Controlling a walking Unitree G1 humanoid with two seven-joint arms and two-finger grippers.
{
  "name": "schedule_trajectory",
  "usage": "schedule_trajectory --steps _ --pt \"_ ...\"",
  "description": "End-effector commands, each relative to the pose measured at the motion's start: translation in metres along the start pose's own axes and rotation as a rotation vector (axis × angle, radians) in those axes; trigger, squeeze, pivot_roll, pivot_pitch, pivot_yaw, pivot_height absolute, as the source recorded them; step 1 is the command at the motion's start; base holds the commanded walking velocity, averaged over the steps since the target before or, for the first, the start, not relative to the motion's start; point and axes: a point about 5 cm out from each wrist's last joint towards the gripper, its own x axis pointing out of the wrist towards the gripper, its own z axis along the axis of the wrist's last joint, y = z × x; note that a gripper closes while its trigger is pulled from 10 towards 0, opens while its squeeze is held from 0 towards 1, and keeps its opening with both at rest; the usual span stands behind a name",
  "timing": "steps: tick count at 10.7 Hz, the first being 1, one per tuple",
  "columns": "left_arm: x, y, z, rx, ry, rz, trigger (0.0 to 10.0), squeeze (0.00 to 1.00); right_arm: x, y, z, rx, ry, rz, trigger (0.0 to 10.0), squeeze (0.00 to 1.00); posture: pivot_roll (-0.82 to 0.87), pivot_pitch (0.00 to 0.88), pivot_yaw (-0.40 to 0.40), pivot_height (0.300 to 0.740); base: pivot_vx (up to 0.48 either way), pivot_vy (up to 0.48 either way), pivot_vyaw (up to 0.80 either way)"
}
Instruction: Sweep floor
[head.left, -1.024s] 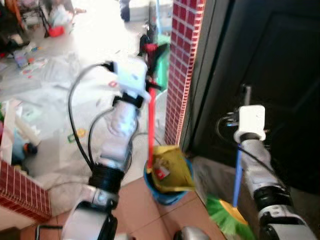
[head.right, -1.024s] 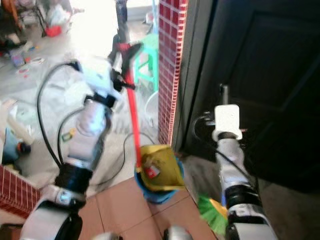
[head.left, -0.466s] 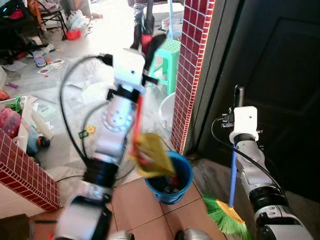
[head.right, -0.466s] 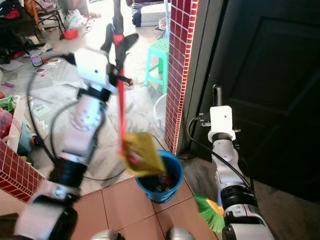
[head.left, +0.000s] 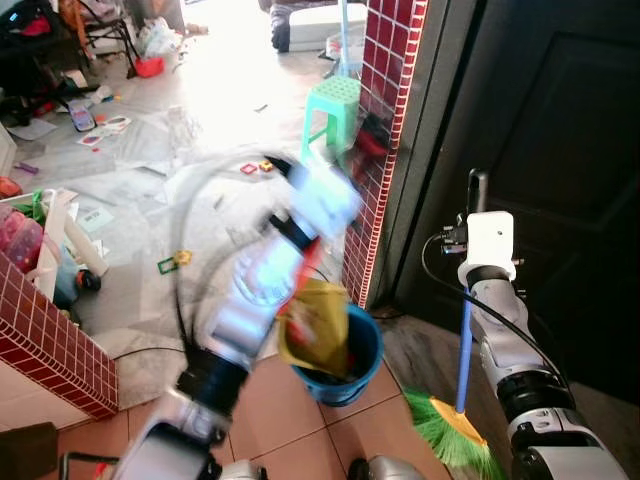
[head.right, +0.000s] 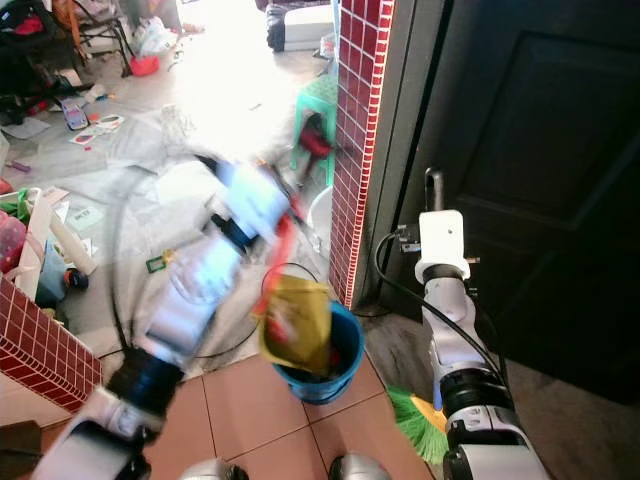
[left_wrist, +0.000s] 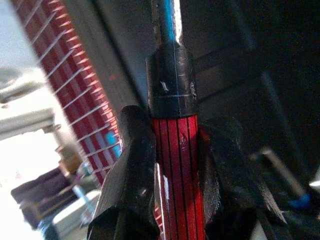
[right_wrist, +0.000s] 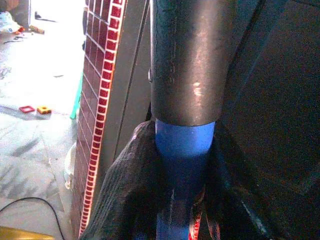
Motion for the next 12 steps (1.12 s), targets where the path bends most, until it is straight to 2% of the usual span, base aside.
schedule_trajectory --steps 1,2,4,6,7,8,9,11,12 --pt "0.002 -0.001 0.012 0.073 -0.055 -0.07 10.0 0.0 0.007 -0.003 0.012 0.001 -0.048 -0.009 10.0 0.0 -0.07 0.0 0.026 0.74 0.0 0.0 0.0" --pt "0.0 -0.009 0.013 0.085 -0.061 -0.15 10.0 0.0 0.007 -0.003 0.012 0.0 -0.05 -0.01 10.0 0.0 -0.07 0.0 0.026 0.74 0.0 0.0 0.0" --pt "-0.002 -0.023 0.021 0.176 -0.11 -0.32 10.0 0.0 0.008 0.0 0.012 -0.001 -0.05 -0.005 10.0 0.0 -0.07 0.0 0.024 0.74 0.0 0.0 0.0" --pt "-0.002 -0.032 0.027 0.242 -0.14 -0.406 10.0 0.0 0.008 0.001 0.012 -0.001 -0.051 -0.003 10.0 0.0 -0.06 0.0 0.024 0.74 0.0 0.0 0.0" --pt "0.001 -0.027 0.029 0.234 -0.139 -0.361 10.0 0.0 0.008 0.002 0.013 0.001 -0.051 -0.002 10.0 0.0 -0.06 0.0 0.024 0.74 0.0 0.0 0.0" --pt "0.005 -0.014 0.031 0.23 -0.138 -0.264 10.0 0.0 0.009 0.002 0.013 0.002 -0.052 0.0 10.0 0.0 -0.07 0.0 0.024 0.74 0.0 0.0 0.0" --pt "0.011 0.007 0.035 0.206 -0.138 -0.144 10.0 0.0 0.009 0.003 0.012 0.004 -0.05 0.004 10.0 0.0 -0.06 0.0 0.022 0.74 0.0 0.0 0.0" --pt "0.016 0.037 0.044 0.181 -0.144 -0.01 10.0 0.0 0.008 0.007 0.012 0.01 -0.047 0.016 10.0 0.0 -0.05 0.0 0.019 0.74 0.0 0.0 0.0" --pt "0.015 0.062 0.051 0.212 -0.15 0.112 10.0 0.0 0.008 0.01 0.012 0.014 -0.047 0.022 10.0 0.0 -0.05 0.0 0.022 0.74 0.0 0.0 0.0"
